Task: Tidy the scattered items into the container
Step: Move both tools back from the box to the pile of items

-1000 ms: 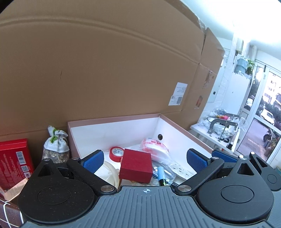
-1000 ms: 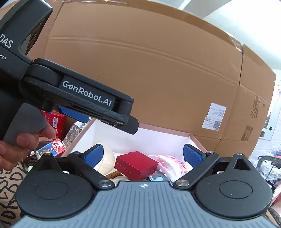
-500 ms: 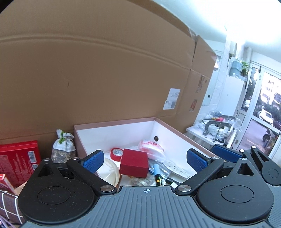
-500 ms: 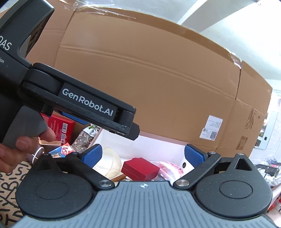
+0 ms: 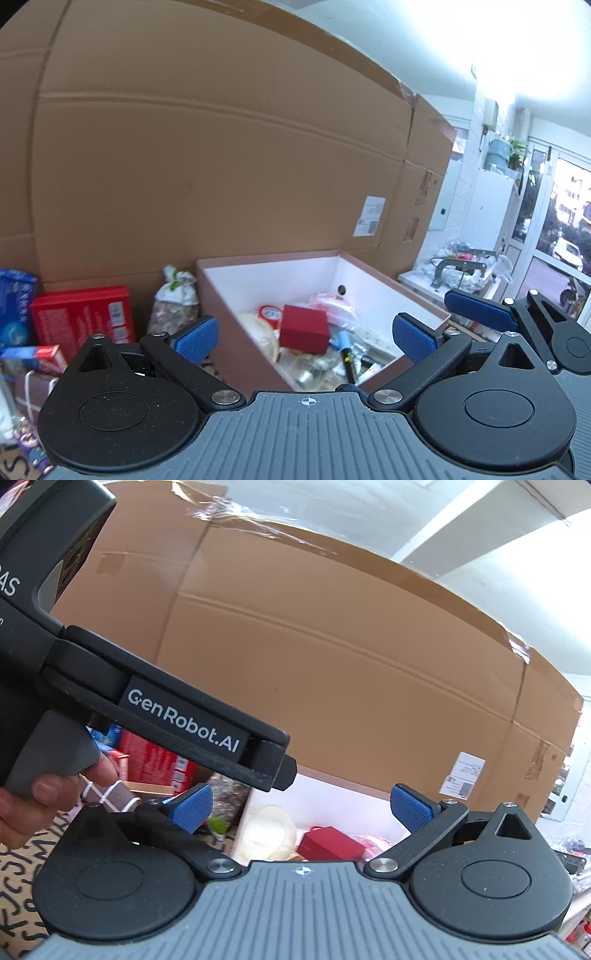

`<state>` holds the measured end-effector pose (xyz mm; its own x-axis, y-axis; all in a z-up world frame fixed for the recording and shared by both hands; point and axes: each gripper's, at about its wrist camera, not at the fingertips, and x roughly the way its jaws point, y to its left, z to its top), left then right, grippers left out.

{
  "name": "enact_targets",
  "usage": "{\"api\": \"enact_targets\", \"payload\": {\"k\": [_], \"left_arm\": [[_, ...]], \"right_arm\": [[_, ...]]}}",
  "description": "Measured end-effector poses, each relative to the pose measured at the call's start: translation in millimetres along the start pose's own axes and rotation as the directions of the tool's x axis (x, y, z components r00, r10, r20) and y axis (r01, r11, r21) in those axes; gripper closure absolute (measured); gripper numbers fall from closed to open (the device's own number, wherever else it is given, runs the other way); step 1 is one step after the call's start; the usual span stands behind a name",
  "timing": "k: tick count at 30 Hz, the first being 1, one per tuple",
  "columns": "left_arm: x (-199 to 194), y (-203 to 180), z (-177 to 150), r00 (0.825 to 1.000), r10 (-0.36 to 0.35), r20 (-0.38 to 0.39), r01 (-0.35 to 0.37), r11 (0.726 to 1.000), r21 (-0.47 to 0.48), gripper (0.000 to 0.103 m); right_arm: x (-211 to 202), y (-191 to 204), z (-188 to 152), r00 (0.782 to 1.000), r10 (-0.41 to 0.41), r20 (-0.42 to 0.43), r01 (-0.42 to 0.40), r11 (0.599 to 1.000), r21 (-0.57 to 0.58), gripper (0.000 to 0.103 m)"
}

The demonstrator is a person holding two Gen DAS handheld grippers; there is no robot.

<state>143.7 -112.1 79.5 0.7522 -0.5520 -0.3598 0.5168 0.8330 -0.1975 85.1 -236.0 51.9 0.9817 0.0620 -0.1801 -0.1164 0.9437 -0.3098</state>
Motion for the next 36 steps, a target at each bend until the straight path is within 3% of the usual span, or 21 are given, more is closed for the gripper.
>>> {"api": "enact_targets", "payload": {"k": [7, 11, 19, 26, 29, 32, 36], "left_arm": [[-22.9, 35.4, -21.5, 0.999, 0.051, -0.017, -0.052, 0.998, -0.045, 0.000], [-35.9, 67.8, -52.2, 0.993, 0.109, -0.047, -0.112, 0.991, -0.069, 0.000], [-52.5, 120.6, -109.8, 0.970, 0.201, -0.134, -0.218, 0.968, -0.125, 0.000], [-78.3, 151.8, -133.0, 0.950, 0.275, -0.152, -0.296, 0.944, -0.144, 0.000], [-84.4, 167.7, -134.9, 0.945, 0.287, -0.158, -0.312, 0.934, -0.174, 0.000], [-82.1, 182.1, -137.0, 0.946, 0.265, -0.189, -0.302, 0.931, -0.207, 0.006], [-75.1, 183.9, -140.3, 0.950, 0.226, -0.214, -0.268, 0.944, -0.194, 0.013]], "right_arm": [[2.8, 29.6, -1.4, 0.998, 0.057, -0.021, -0.058, 0.998, -0.013, 0.001], [7.2, 43.5, -11.6, 0.993, 0.101, -0.063, -0.100, 0.995, 0.009, 0.001], [25.1, 80.6, -39.1, 0.950, 0.254, -0.182, -0.247, 0.967, 0.062, 0.001], [41.9, 106.5, -48.0, 0.921, 0.311, -0.236, -0.308, 0.950, 0.050, 0.001], [50.9, 114.3, -52.5, 0.907, 0.335, -0.254, -0.327, 0.942, 0.074, 0.002], [58.8, 122.8, -54.6, 0.899, 0.347, -0.266, -0.337, 0.938, 0.083, 0.003], [71.8, 132.8, -56.7, 0.891, 0.352, -0.286, -0.337, 0.936, 0.102, 0.008]]}}
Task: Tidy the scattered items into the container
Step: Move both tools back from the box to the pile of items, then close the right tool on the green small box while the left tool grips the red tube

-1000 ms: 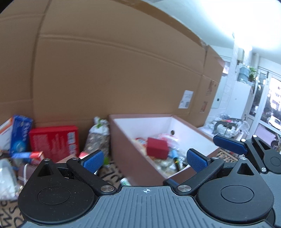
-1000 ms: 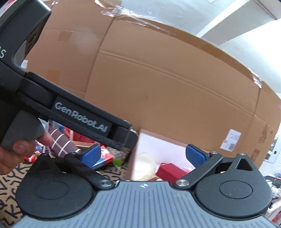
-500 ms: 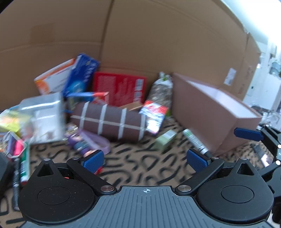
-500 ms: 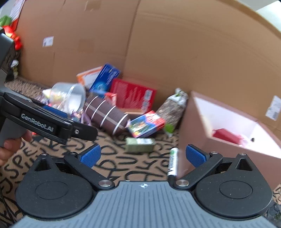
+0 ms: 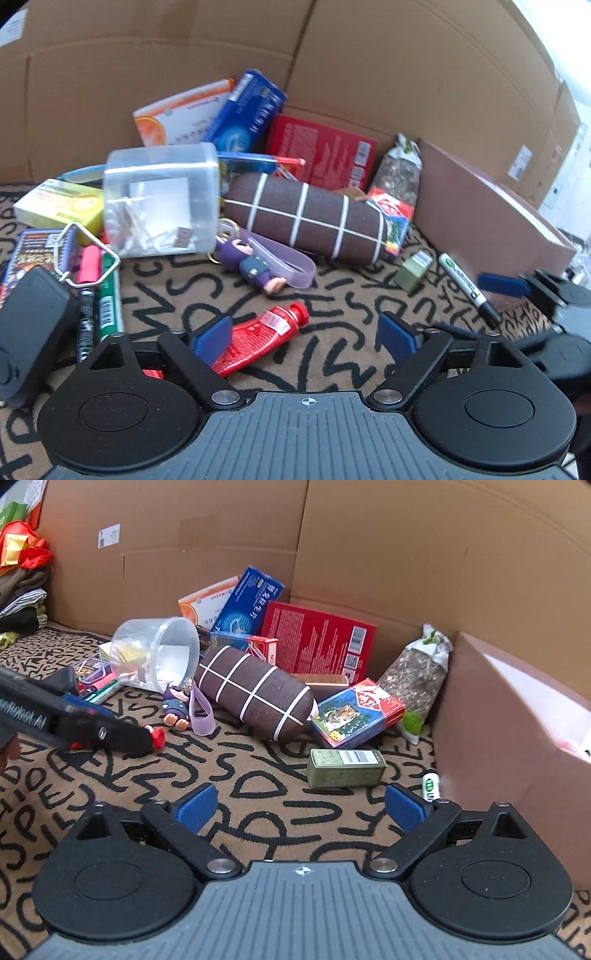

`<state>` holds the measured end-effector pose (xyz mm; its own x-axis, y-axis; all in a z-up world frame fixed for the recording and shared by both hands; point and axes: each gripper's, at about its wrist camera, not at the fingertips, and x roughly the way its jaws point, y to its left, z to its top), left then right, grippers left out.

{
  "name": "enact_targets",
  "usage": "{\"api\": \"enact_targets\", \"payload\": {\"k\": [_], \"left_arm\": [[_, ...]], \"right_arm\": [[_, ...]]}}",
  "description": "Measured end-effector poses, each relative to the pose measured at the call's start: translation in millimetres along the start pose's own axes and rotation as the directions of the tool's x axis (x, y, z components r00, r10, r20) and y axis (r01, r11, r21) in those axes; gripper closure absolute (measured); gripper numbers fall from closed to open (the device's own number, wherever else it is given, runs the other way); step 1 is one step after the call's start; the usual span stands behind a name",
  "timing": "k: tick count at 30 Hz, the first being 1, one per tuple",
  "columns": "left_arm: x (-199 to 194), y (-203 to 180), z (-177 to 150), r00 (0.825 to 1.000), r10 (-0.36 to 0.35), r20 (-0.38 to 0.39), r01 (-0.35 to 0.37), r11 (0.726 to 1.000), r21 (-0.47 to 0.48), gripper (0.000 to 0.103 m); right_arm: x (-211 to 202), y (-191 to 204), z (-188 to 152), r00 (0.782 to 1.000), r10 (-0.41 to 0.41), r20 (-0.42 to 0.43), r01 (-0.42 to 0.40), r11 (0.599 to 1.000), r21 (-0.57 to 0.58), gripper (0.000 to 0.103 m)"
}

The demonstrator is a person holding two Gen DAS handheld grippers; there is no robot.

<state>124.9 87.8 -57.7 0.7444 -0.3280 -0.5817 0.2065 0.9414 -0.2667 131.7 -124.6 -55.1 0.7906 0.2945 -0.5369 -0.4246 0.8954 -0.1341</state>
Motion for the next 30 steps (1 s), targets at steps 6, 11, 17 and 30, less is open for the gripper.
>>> {"api": "enact_targets", "payload": {"k": [6, 11, 17, 30], "left_arm": [[11.7, -2.4, -3.7, 1.000, 0.025, -0.018, -0.024, 0.999, 0.040, 0.015], [15.7, -3.0, -3.8, 0.998, 0.066, -0.022, -0.064, 0.994, 0.086, 0.028], [13.3, -2.1, -4.5, 0.992, 0.122, -0.015, -0.120, 0.988, 0.098, 0.047], [10.2, -7.8, -3.6, 0.992, 0.124, -0.035, -0.119, 0.986, 0.121, 0.072]], "right_arm": [[17.0, 0.7, 1.1, 1.000, -0.008, -0.026, 0.009, 1.000, 0.013, 0.014], [28.3, -1.5, -0.2, 0.999, -0.002, -0.049, 0.003, 1.000, 0.027, 0.019], [38.0, -7.7, 5.1, 0.999, -0.025, -0.041, 0.026, 0.999, 0.032, 0.019], [56.0, -21.5, 14.0, 0.999, -0.010, -0.052, 0.012, 0.999, 0.041, 0.033]]}}
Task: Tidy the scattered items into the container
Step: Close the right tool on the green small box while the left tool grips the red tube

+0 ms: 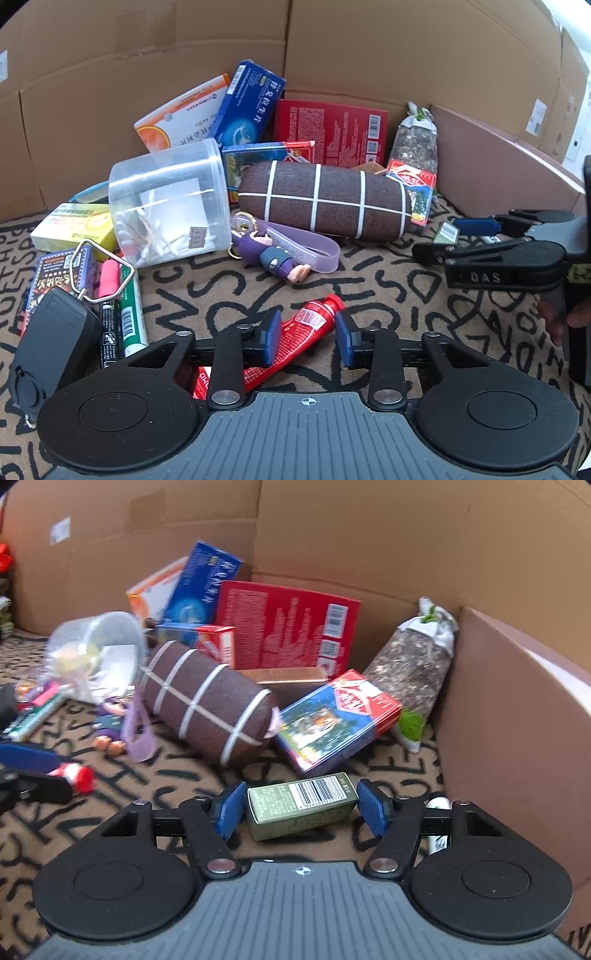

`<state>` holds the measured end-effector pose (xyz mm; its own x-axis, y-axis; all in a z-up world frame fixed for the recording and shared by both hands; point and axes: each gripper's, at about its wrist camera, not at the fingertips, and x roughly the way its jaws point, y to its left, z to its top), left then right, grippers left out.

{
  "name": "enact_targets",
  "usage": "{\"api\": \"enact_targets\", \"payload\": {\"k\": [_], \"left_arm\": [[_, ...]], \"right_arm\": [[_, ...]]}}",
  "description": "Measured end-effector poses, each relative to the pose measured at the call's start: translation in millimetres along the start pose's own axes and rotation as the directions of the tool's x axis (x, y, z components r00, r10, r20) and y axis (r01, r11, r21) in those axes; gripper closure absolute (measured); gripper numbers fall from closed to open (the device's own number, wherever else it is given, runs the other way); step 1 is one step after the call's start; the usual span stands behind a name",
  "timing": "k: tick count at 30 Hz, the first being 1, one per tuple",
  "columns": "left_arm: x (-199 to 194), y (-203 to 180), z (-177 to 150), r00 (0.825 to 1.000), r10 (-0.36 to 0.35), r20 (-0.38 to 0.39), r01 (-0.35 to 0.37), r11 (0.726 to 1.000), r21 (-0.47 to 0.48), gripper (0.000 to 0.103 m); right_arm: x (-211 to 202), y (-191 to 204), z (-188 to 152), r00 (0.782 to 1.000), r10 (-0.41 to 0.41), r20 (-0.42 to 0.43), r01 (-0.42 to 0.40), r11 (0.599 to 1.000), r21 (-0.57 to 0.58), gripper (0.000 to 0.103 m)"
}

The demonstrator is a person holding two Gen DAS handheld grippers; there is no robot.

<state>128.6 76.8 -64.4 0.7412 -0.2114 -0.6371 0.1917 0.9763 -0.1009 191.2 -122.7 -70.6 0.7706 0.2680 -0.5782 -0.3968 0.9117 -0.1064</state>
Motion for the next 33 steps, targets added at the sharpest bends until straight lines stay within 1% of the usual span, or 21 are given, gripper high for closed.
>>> {"api": "enact_targets", "payload": {"k": [3, 5, 7, 8, 10, 11, 12, 13, 14, 15, 17, 22, 24, 26, 27, 31, 32, 33], "left_arm": [[0.0, -6.8, -0.4, 1.000, -0.013, -0.006, 0.013, 1.000, 0.013, 0.074], [-1.3, -12.7, -0.7, 0.999, -0.035, -0.007, 0.035, 0.999, 0.020, 0.075], [-2.2, -18.1, -1.6, 0.997, -0.078, -0.011, 0.078, 0.997, 0.021, 0.075], [-2.7, -21.7, -2.5, 0.995, -0.100, -0.013, 0.101, 0.995, 0.025, 0.075], [-3.4, -30.9, -4.7, 0.993, -0.118, -0.012, 0.119, 0.992, 0.048, 0.075], [-3.2, -35.0, -5.7, 0.993, -0.116, -0.011, 0.116, 0.992, 0.058, 0.074], [-2.5, -37.5, -6.3, 0.994, -0.113, -0.012, 0.113, 0.991, 0.064, 0.068], [-2.5, -38.6, -6.8, 0.994, -0.112, -0.011, 0.112, 0.991, 0.067, 0.064], [-2.5, -38.9, -6.7, 0.994, -0.109, -0.012, 0.109, 0.992, 0.066, 0.058], [-3.1, -38.7, -6.8, 0.994, -0.105, -0.016, 0.105, 0.992, 0.063, 0.051], [-4.3, -36.9, -7.7, 0.996, -0.087, -0.019, 0.088, 0.994, 0.059, 0.047], [-6.6, -30.5, -10.0, 0.996, -0.083, -0.021, 0.084, 0.995, 0.051, 0.046], [-5.6, -30.7, -10.2, 0.996, -0.083, -0.022, 0.084, 0.994, 0.065, 0.047], [-4.1, -34.5, -10.7, 0.998, -0.062, -0.020, 0.063, 0.993, 0.099, 0.063], [-4.4, -35.9, -10.0, 0.998, -0.058, -0.023, 0.060, 0.992, 0.107, 0.066], [-9.4, -39.8, -7.7, 0.999, -0.038, -0.035, 0.043, 0.991, 0.130, 0.067], [-13.5, -40.4, -7.8, 0.999, -0.035, -0.033, 0.039, 0.990, 0.139, 0.061], [-17.6, -40.9, -8.4, 0.999, -0.029, -0.026, 0.033, 0.988, 0.151, 0.058]], "right_arm": [[-12.0, 1.3, -5.4, 0.999, 0.041, -0.003, -0.041, 0.999, -0.014, 0.033], [-21.7, 2.5, -10.6, 0.997, 0.078, -0.006, -0.078, 0.996, -0.030, 0.033], [-32.3, 4.3, -17.2, 0.993, 0.115, -0.008, -0.115, 0.990, -0.078, 0.033], [-38.5, 6.5, -20.5, 0.992, 0.125, -0.009, -0.125, 0.987, -0.103, 0.033], [-48.3, 10.0, -25.9, 0.991, 0.132, -0.012, -0.132, 0.982, -0.135, 0.033], [-52.5, 10.2, -28.8, 0.992, 0.127, -0.011, -0.127, 0.982, -0.140, 0.033], [-54.7, 9.9, -30.2, 0.993, 0.120, -0.014, -0.120, 0.984, -0.134, 0.032], [-56.7, 9.5, -31.5, 0.994, 0.112, -0.017, -0.113, 0.985, -0.126, 0.032], [-58.0, 7.9, -32.7, 0.994, 0.105, -0.018, -0.106, 0.988, -0.111, 0.029], [-58.7, 6.5, -33.5, 0.995, 0.099, -0.019, -0.100, 0.990, -0.098, 0.029], [-59.5, 3.5, -34.2, 0.996, 0.092, -0.020, -0.093, 0.993, -0.072, 0.029], [-57.2, -0.9, -34.2, 0.994, 0.106, -0.019, -0.107, 0.993, -0.049, 0.029], [-56.1, -2.2, -34.1, 0.994, 0.110, -0.019, -0.110, 0.993, -0.037, 0.029], [-55.0, -3.5, -34.1, 0.994, 0.111, -0.019, -0.111, 0.994, -0.021, 0.030], [-54.7, -4.3, -34.2, 0.994, 0.112, -0.019, -0.112, 0.994, -0.012, 0.030], [-55.2, -4.3, -34.4, 0.994, 0.112, -0.019, -0.112, 0.994, -0.004, 0.030], [-55.3, -4.3, -34.5, 0.994, 0.112, -0.019, -0.112, 0.994, -0.002, 0.030], [-55.5, -4.3, -34.6, 0.994, 0.112, -0.019, -0.112, 0.994, 0.000, 0.030]]}}
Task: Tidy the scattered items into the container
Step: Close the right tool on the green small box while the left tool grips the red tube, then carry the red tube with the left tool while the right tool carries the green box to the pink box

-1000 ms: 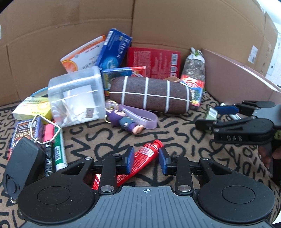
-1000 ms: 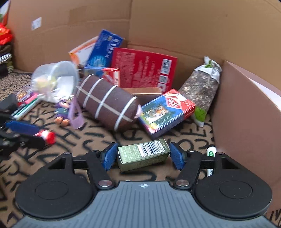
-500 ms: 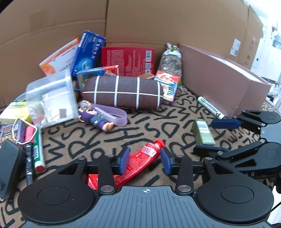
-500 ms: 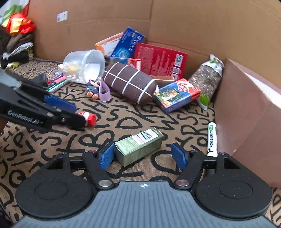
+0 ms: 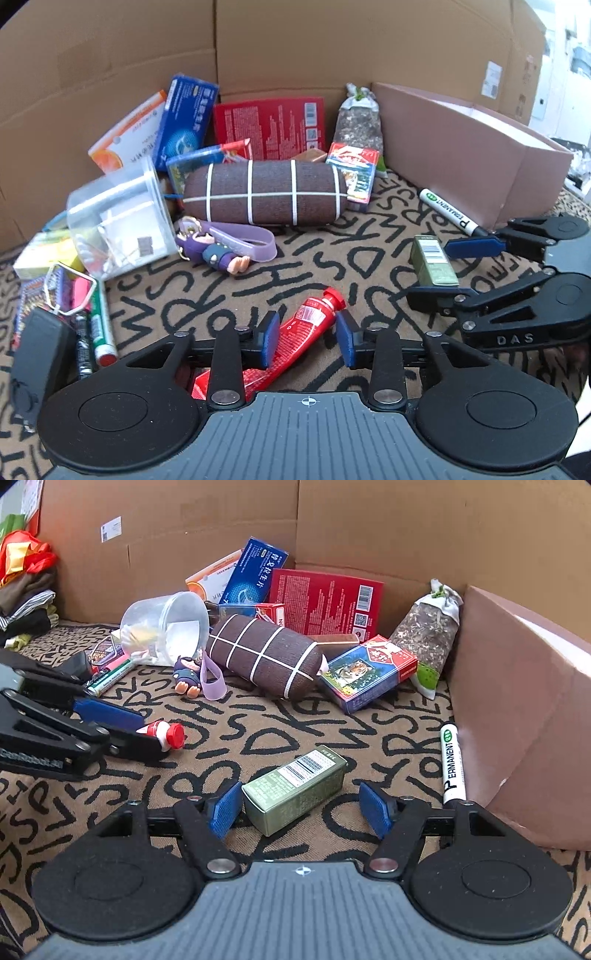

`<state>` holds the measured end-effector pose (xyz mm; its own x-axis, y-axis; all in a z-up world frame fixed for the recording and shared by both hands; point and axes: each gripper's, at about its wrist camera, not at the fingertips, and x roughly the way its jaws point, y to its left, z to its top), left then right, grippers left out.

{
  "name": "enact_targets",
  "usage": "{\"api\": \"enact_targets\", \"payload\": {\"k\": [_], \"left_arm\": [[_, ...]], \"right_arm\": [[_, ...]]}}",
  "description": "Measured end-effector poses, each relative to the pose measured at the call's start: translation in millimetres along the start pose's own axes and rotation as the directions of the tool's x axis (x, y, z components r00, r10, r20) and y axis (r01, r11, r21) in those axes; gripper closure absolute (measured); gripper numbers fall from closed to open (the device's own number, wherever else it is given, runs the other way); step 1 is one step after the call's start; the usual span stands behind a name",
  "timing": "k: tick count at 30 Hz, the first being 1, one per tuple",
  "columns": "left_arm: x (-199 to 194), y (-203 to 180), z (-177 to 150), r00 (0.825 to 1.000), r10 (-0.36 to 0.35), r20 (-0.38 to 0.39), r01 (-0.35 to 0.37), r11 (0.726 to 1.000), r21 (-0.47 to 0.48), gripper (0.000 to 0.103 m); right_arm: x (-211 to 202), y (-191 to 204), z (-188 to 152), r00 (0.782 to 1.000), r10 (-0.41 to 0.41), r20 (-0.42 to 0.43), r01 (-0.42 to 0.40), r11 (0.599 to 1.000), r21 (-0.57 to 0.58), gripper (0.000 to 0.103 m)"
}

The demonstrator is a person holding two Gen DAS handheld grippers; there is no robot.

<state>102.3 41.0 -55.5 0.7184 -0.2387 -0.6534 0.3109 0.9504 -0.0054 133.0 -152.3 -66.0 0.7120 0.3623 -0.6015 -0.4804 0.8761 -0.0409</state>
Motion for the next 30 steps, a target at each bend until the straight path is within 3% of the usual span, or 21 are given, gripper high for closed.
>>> {"api": "enact_targets", "payload": {"k": [1, 2, 6, 8, 10, 12, 13, 14, 18, 21, 23, 30], "left_arm": [[-4.1, -0.7, -0.6, 1.000, 0.007, 0.006, -0.007, 1.000, 0.012, 0.051], [-7.0, -0.6, -1.0, 1.000, 0.020, 0.006, -0.020, 1.000, 0.017, 0.050], [-9.9, 4.5, -2.6, 1.000, 0.005, -0.003, -0.005, 1.000, 0.011, 0.050], [-2.6, 1.8, -6.1, 0.999, 0.010, -0.036, -0.009, 0.999, 0.037, 0.050], [3.8, -2.3, -10.1, 0.999, 0.040, -0.021, -0.039, 0.996, 0.079, 0.050], [7.8, -0.2, -8.2, 0.998, 0.054, -0.023, -0.052, 0.997, 0.061, 0.067], [7.6, 1.8, -6.5, 0.999, 0.048, -0.025, -0.047, 0.998, 0.044, 0.070], [7.3, 3.4, -5.0, 0.999, 0.046, -0.026, -0.045, 0.999, 0.030, 0.078], [6.2, 5.1, -2.7, 0.998, 0.056, -0.025, -0.056, 0.998, -0.004, 0.086], [-0.8, 11.2, 0.5, 1.000, -0.026, -0.007, 0.026, 0.997, -0.072, 0.088], [-3.4, 13.6, 1.3, 0.998, -0.066, 0.005, 0.066, 0.993, -0.102, 0.088], [11.3, 14.1, -3.0, 0.998, -0.058, -0.033, 0.052, 0.988, -0.145, 0.080]], "right_arm": [[-0.1, 0.0, -0.1, 1.000, 0.000, 0.000, 0.000, 1.000, 0.002, 0.030], [-0.3, 0.0, -0.1, 1.000, 0.000, 0.000, 0.000, 1.000, 0.004, 0.030], [-0.8, 0.0, -0.4, 1.000, 0.000, 0.000, 0.000, 1.000, 0.012, 0.030], [-1.1, 0.0, -0.5, 1.000, 0.000, 0.000, 0.000, 1.000, 0.016, 0.030], [-0.6, 0.2, -0.4, 1.000, -0.001, 0.001, 0.001, 1.000, 0.023, 0.030], [1.0, -1.2, -0.2, 1.000, 0.001, -0.003, -0.001, 0.999, 0.045, 0.032], [1.2, -2.1, -0.1, 1.000, 0.005, -0.003, -0.005, 0.998, 0.057, 0.032], [1.4, -2.9, -0.1, 1.000, 0.008, -0.003, -0.008, 0.998, 0.069, 0.035], [-0.5, -2.9, 0.2, 1.000, 0.012, 0.001, -0.012, 0.997, 0.079, 0.060], [-3.1, -4.8, 1.0, 1.000, 0.010, -0.004, -0.010, 0.995, 0.097, 0.076], [-4.8, -5.6, 1.0, 1.000, 0.011, -0.007, -0.010, 0.995, 0.103, 0.078], [-4.7, -5.6, 0.2, 1.000, -0.005, -0.003, 0.006, 0.992, 0.123, 0.077]]}}
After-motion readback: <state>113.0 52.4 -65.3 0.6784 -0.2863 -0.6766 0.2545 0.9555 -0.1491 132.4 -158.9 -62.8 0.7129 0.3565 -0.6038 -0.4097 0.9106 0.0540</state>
